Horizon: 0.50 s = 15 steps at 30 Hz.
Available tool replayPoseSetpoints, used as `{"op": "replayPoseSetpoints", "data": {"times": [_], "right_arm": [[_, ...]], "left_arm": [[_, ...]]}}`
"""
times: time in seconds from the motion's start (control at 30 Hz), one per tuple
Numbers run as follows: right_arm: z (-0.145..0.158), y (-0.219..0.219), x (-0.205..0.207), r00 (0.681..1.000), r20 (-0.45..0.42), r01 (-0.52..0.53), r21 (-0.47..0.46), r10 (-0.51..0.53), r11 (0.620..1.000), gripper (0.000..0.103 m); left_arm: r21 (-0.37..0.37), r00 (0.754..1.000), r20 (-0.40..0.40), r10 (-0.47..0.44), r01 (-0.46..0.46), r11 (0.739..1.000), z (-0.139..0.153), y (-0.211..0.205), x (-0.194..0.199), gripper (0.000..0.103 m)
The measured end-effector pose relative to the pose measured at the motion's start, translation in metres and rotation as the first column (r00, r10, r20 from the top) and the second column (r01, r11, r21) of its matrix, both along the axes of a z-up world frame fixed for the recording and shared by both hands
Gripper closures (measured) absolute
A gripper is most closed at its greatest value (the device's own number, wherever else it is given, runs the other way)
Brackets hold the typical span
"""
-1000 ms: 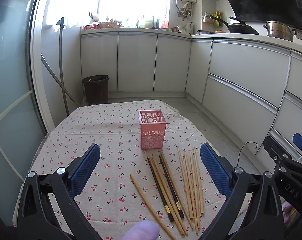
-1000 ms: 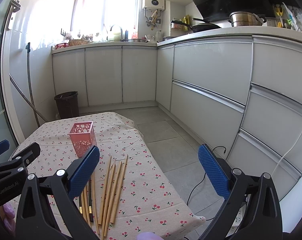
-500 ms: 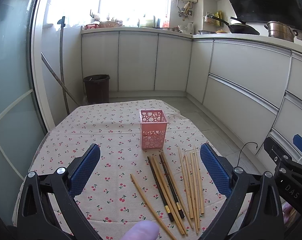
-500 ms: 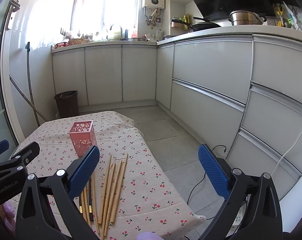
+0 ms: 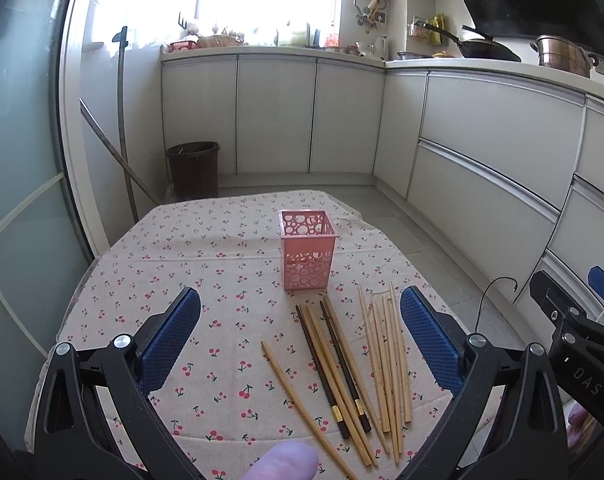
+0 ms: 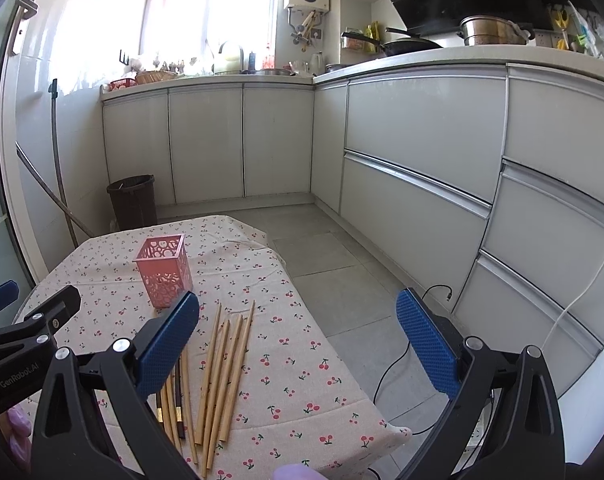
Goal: Organize utensils
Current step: 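Lower the left gripper onto a light wooden chopstick and close it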
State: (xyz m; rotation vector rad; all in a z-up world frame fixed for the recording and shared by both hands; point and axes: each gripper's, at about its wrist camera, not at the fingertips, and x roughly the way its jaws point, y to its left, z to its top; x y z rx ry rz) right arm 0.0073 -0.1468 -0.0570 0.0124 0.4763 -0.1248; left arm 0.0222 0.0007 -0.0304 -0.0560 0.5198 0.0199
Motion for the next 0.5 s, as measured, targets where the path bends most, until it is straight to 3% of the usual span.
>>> {"op": "replayPoseSetpoints", "data": {"times": [0.13,0.3,0.4,0.5], "right_arm": [[-0.008,-0.004,0.017,0.993,-0.117,0.0,0.045,0.006,0.999,0.007],[-0.012,-0.028,0.049,0.961,-0.274,0.037,0.228,0.028,0.973,0.007],[-0.016,-0.037,0.071,0.937,-0.347,0.059,0.289,0.047,0.956,0.007],[-0.025,-0.031,0.102,0.884,-0.457,0.05,0.301,0.098,0.952,0.007]], "left_arm": [[-0.015,0.989,-0.14,0.037,-0.039,0.999,-0.011,0.01,0.024,0.007],[-0.058,0.925,-0.369,0.089,-0.119,0.991,-0.032,0.04,0.07,0.007],[-0.021,0.868,-0.483,0.114,-0.142,0.99,-0.053,0.049,0.092,0.007],[-0.033,0.77,-0.631,0.096,-0.15,0.988,-0.081,0.058,0.117,0.007]]}}
